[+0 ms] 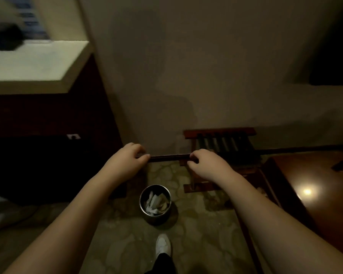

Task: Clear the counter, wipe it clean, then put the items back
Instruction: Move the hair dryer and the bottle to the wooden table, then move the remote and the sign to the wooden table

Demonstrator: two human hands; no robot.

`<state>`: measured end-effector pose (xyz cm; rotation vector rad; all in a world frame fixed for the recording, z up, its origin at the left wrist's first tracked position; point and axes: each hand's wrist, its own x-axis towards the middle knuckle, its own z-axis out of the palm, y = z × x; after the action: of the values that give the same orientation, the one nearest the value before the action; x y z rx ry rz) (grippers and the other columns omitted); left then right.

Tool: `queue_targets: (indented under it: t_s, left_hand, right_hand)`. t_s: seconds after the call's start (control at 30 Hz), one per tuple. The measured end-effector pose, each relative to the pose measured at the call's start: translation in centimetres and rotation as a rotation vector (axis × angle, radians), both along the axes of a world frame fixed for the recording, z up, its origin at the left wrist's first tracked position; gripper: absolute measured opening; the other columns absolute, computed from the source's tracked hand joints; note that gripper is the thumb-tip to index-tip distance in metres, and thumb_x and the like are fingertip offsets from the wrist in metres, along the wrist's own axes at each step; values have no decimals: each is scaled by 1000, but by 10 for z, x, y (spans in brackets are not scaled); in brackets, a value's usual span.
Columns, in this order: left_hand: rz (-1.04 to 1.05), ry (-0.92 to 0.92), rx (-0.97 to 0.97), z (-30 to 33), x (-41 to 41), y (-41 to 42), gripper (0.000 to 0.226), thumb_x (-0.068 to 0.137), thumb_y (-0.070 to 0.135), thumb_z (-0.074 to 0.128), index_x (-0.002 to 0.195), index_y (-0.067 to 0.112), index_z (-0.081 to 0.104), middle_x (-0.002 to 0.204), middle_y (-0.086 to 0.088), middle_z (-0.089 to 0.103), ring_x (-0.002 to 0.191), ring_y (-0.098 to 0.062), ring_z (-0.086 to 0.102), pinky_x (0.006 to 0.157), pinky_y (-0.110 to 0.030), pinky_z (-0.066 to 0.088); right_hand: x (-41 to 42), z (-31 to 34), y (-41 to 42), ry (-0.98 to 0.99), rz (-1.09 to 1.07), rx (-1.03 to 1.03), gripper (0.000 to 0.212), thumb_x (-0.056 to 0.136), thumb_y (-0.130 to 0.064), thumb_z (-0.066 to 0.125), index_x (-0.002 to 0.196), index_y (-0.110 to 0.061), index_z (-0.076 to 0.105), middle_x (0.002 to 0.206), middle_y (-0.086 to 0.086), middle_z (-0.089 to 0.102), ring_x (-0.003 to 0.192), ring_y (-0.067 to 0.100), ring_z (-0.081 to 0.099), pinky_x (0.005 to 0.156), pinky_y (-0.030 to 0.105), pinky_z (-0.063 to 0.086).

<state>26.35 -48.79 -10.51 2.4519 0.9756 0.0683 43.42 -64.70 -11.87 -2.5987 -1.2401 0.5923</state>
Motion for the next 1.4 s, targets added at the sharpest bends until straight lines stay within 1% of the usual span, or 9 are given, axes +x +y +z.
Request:
queue_targets:
  t_s: [0.23, 0.33, 0.47, 0.57, 0.93, 1.07, 1.2, 1.3, 1.4]
  left_hand:
    - [377, -276, -104, 30, -108, 38, 29, 97, 33, 52, 122, 20, 58, 116, 2, 58, 97, -12, 57, 76, -26, 47]
    - [449, -376, -126, 38, -149, 71, 27, 97, 33, 52, 120, 21, 60, 109, 4, 60, 88, -11, 57, 66, -26, 45]
    - [509, -482, -199, 48, -197, 132, 14, 97, 33, 52, 108, 30, 61, 98, 10, 62, 86, -9, 61, 71, -29, 50]
    - [549, -514, -205, 59, -227, 184, 8, 96, 34, 54, 97, 37, 60, 93, 9, 64, 82, -11, 63, 66, -27, 49]
    - [615, -568, -102, 85, -289, 343, 8, 94, 32, 56, 93, 33, 64, 92, 10, 66, 86, -6, 60, 65, -23, 41]
    - [615, -586, -100, 92, -290, 382, 7, 93, 31, 58, 92, 30, 65, 89, 2, 68, 85, -14, 63, 71, -30, 47]
    - [631, -613, -112, 100, -281, 419, 8, 92, 29, 59, 91, 26, 66, 90, -4, 67, 77, -17, 60, 63, -27, 43]
    - [627, -580, -98, 107, -270, 450, 10, 92, 31, 58, 94, 25, 66, 90, 1, 65, 75, -13, 58, 62, -28, 43]
    - [603, -532, -51, 114, -257, 486, 11, 93, 30, 56, 100, 24, 63, 94, 9, 62, 83, -7, 57, 61, -25, 43]
  right_hand:
    - [-71, 22, 93, 117, 161, 162, 44, 96, -42, 48, 134, -21, 51, 132, -3, 53, 114, 14, 54, 90, 28, 47]
    - [-98, 31, 136, 149, 198, 221, 41, 96, -41, 48, 133, -23, 52, 131, -5, 54, 114, 11, 53, 87, 25, 44]
    - [-128, 39, 201, 165, 238, 281, 39, 96, -42, 48, 131, -24, 53, 128, -7, 55, 106, 7, 52, 80, 21, 40]
    - [-150, 47, 254, 201, 242, 313, 38, 96, -42, 49, 130, -26, 54, 127, -9, 55, 102, 4, 50, 79, 20, 40]
    - [-197, 85, 406, 168, 192, 562, 23, 94, -35, 53, 114, -29, 62, 111, -13, 60, 96, 6, 56, 81, 26, 45]
    - [-190, 101, 446, 155, 206, 595, 24, 94, -32, 53, 113, -24, 64, 109, -9, 64, 98, 7, 57, 81, 25, 44]
    - [-175, 120, 492, 121, 239, 600, 24, 94, -28, 54, 114, -19, 64, 105, -7, 63, 88, 4, 57, 74, 15, 43]
    - [-157, 135, 529, 119, 277, 549, 28, 96, -29, 52, 120, -18, 60, 109, -6, 60, 99, 10, 54, 84, 25, 44]
    - [-132, 141, 578, 94, 246, 549, 29, 95, -28, 53, 120, -16, 60, 113, 0, 62, 98, 12, 52, 83, 26, 40]
